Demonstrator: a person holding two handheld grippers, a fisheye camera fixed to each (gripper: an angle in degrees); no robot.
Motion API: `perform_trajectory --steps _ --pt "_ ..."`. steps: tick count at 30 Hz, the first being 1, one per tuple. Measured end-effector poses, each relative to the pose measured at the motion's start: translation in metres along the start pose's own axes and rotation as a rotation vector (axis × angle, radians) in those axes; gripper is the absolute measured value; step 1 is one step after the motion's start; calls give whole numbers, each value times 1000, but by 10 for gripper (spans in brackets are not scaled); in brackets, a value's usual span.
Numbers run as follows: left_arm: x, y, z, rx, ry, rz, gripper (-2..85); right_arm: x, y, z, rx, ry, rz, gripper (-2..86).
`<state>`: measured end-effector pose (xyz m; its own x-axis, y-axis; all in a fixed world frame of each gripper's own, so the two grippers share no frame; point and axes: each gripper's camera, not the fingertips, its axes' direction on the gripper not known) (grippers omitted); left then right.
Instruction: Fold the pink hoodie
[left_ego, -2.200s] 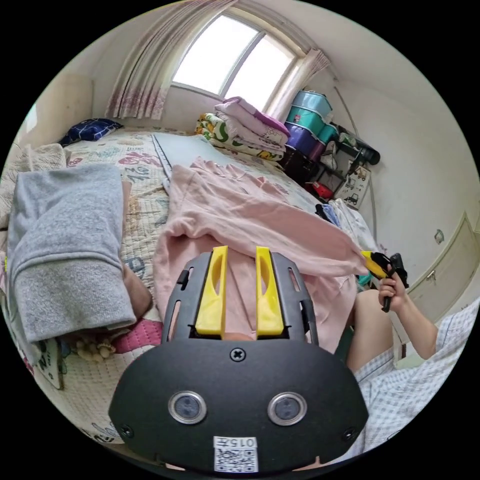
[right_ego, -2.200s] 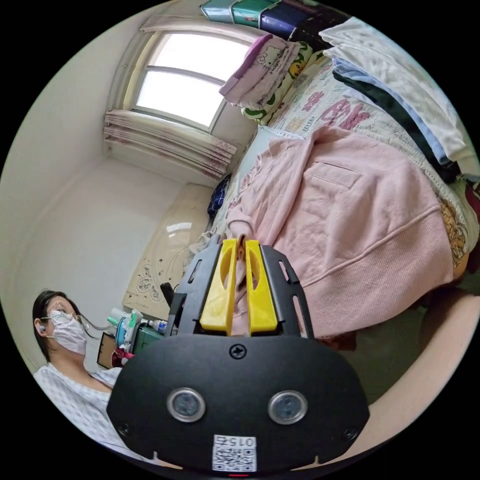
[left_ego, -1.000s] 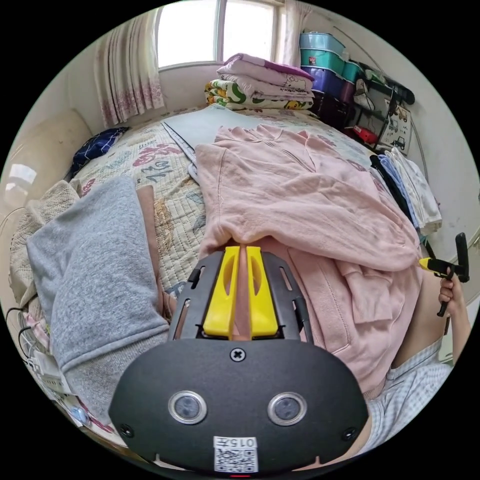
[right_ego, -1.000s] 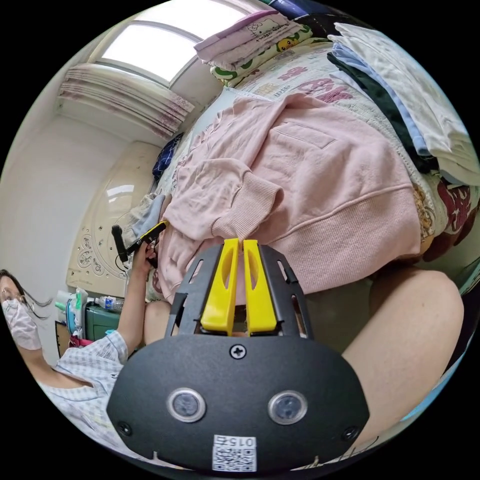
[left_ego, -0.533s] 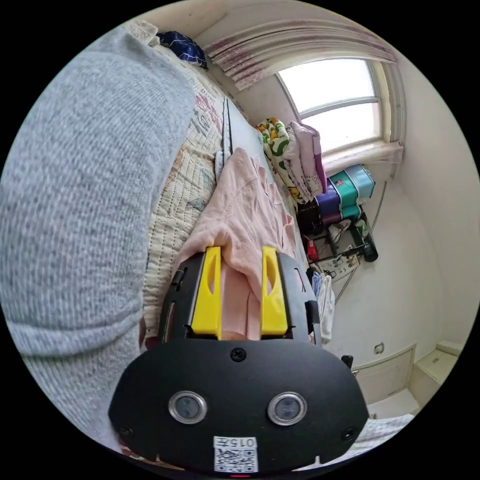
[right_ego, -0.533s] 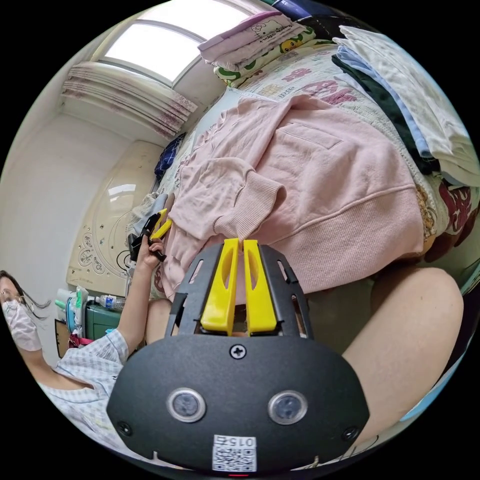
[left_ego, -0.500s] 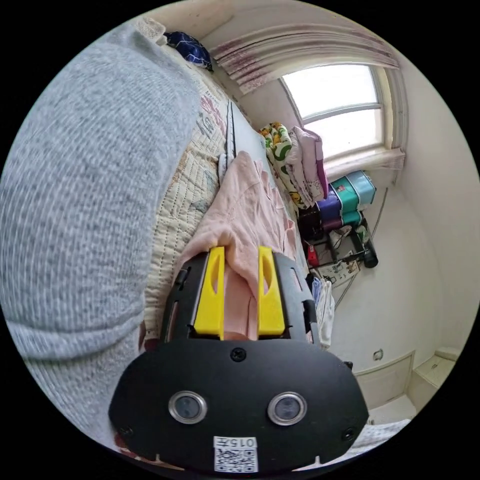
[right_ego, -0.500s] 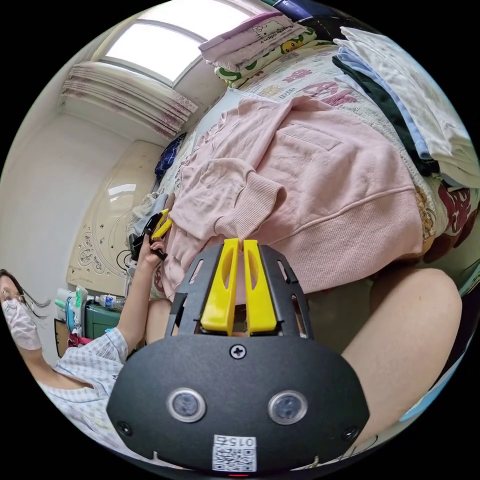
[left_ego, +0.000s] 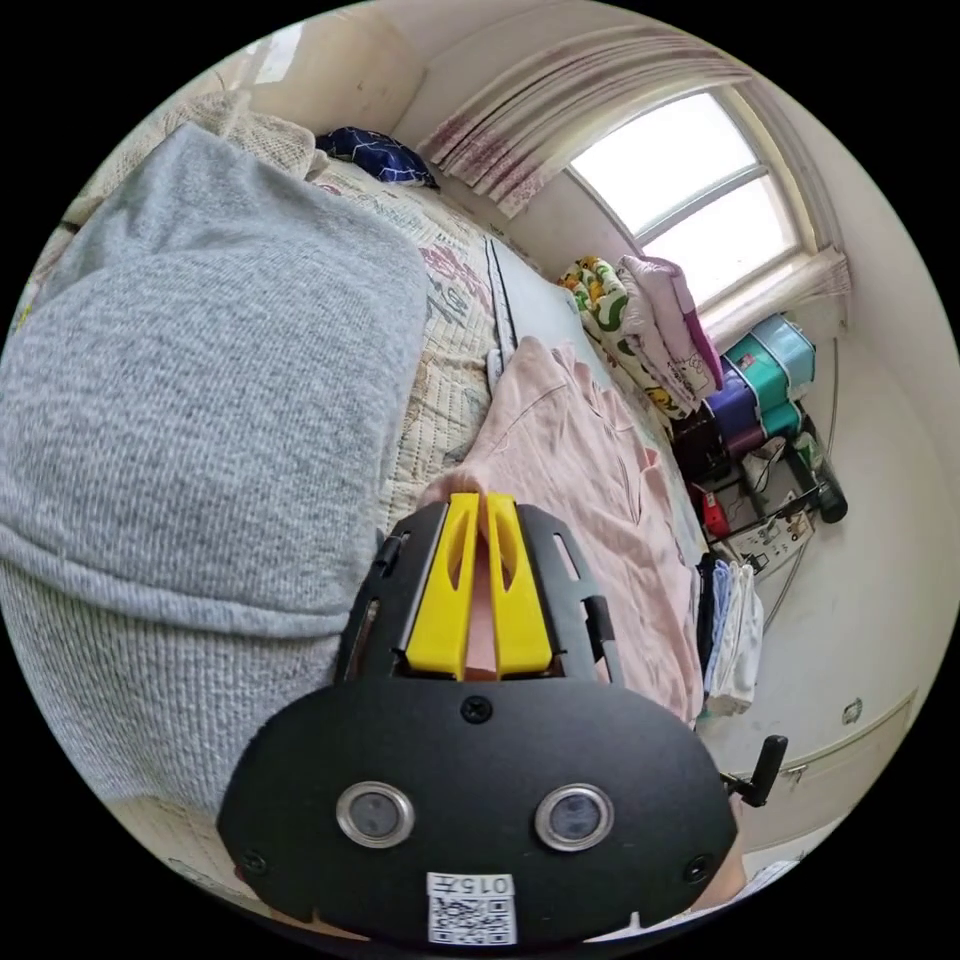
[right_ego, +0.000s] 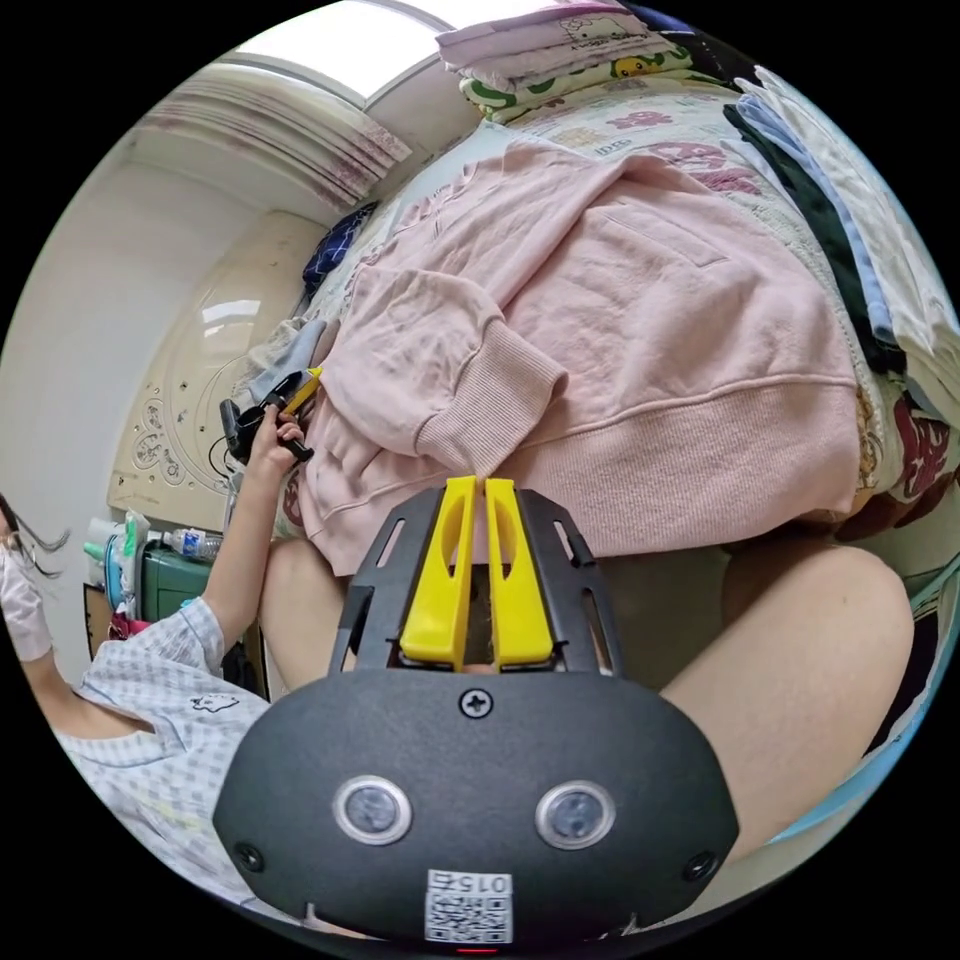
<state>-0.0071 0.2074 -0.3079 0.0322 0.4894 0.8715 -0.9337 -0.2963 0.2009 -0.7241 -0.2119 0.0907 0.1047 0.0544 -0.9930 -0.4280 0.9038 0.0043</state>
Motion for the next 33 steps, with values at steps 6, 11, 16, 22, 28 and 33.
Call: perform_trajectory --steps 6,11,16,22,28,33 --pt "23 19 -40 140 90 -10 24 21 0 -39 136 24 -106 17" --pt "126 52 -62 113 363 496 53 43 -26 -29 191 33 -123 66" --pt "249 117 15 -305 596 946 78 54 -52 28 132 34 -101 86" --pt "353 217 81 -566 349 1291 105 64 -69 75 52 38 -75 30" --pt "381 232 96 -565 246 1339 24 67 -78 90 92 132 -71 2" --pt "386 236 100 -583 240 1342 15 64 -90 130 30 256 -115 1"
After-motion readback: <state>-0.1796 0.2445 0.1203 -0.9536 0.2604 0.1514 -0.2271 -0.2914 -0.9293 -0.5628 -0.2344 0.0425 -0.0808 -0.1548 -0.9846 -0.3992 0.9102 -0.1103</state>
